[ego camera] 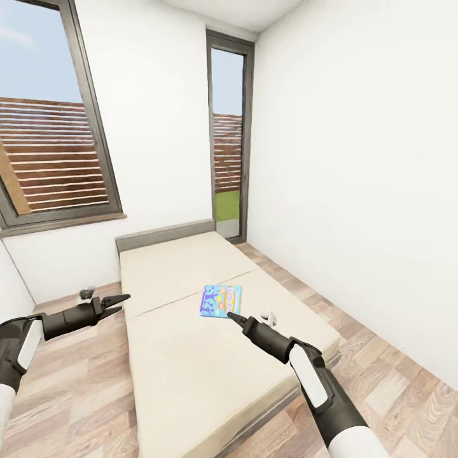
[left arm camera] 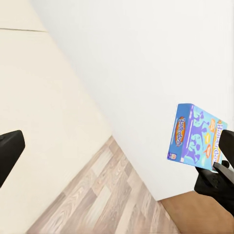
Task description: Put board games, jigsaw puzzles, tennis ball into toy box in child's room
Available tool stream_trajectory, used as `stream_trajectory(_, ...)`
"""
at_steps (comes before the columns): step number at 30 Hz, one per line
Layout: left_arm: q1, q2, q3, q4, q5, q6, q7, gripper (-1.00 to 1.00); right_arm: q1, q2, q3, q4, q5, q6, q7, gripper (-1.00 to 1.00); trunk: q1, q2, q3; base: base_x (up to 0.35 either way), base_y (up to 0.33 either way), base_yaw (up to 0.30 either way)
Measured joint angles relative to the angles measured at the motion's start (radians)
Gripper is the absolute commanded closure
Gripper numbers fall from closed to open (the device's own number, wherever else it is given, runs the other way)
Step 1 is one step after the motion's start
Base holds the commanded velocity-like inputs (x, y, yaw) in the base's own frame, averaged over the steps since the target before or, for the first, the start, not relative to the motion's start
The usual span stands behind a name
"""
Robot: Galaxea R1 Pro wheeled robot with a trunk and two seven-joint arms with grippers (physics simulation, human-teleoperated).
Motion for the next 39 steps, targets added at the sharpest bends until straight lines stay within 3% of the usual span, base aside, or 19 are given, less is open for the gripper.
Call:
stream_trajectory(24, 0.000, 0.000, 0.000, 0.000, 0.001, -0.002, 0.000, -1.00, -0.001, -0.001, 0.000, 0.000, -0.004, 0.001, 0.001, 1.00, 0.000, -0.001, 0.016, 0.000, 0.000, -0.238)
stream_trajectory(39, 0.000, 0.000, 0.001, 0.000, 0.001, -0.003, -0.003, -1.00, 0.000, -0.002, -0.001, 0.000, -0.004, 0.001, 0.001, 1.00, 0.000, -0.001, 0.012, 0.000, 0.000, -0.175)
